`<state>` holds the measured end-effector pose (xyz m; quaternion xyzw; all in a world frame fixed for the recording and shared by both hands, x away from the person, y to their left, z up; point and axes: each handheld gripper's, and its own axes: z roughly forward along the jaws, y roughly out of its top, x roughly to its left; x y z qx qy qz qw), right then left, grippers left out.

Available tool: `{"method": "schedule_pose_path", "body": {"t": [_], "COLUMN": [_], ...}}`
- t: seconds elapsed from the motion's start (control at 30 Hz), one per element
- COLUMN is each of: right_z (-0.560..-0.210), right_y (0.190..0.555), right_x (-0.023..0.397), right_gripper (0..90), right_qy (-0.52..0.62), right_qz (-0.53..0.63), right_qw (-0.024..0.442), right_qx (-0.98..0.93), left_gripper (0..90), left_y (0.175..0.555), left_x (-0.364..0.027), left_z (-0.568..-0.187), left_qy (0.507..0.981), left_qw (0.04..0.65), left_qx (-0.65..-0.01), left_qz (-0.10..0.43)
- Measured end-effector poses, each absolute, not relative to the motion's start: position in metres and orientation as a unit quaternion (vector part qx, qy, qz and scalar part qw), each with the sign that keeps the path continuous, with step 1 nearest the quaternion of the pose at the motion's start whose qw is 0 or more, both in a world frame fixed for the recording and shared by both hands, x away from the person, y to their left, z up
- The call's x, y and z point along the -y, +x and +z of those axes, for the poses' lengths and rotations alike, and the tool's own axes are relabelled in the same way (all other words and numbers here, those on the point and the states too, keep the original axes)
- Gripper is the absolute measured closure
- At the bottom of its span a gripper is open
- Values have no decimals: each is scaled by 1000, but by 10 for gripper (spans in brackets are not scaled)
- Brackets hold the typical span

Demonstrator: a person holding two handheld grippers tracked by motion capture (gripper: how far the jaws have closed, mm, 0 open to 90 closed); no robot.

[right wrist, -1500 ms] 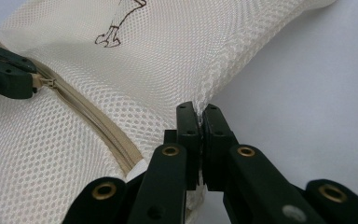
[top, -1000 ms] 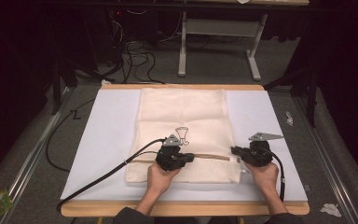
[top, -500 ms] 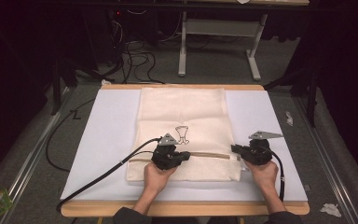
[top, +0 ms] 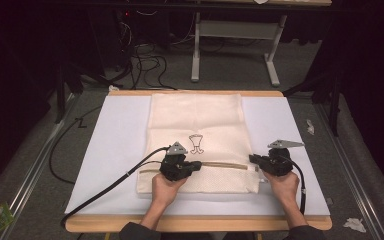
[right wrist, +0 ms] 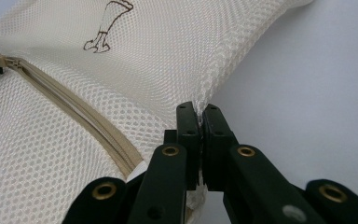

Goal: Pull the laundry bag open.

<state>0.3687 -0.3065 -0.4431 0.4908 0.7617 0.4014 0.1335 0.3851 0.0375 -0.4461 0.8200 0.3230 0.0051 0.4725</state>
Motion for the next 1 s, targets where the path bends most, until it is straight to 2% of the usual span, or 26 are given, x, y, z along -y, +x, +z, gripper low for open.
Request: {"method": "schedule_pose_path", "body": {"t": [0.43,1.0], "right_z": [-444,-444], "right_y": [369,369], "right_x": [307,310], "right_gripper": [887,887], "right_qy": [497,500], "right_qz": [403,402], "right_qw": [134,136], "right_qx": [-756,-755], "left_gripper": [868,868], "left_y": [387,386], "left_x": [-57,-63], "left_z": [-446,-445], "left_qy": [815,813], "left_qw": [472,474], "left_qx": [-336,-336], "left_qz": [11,10]}}
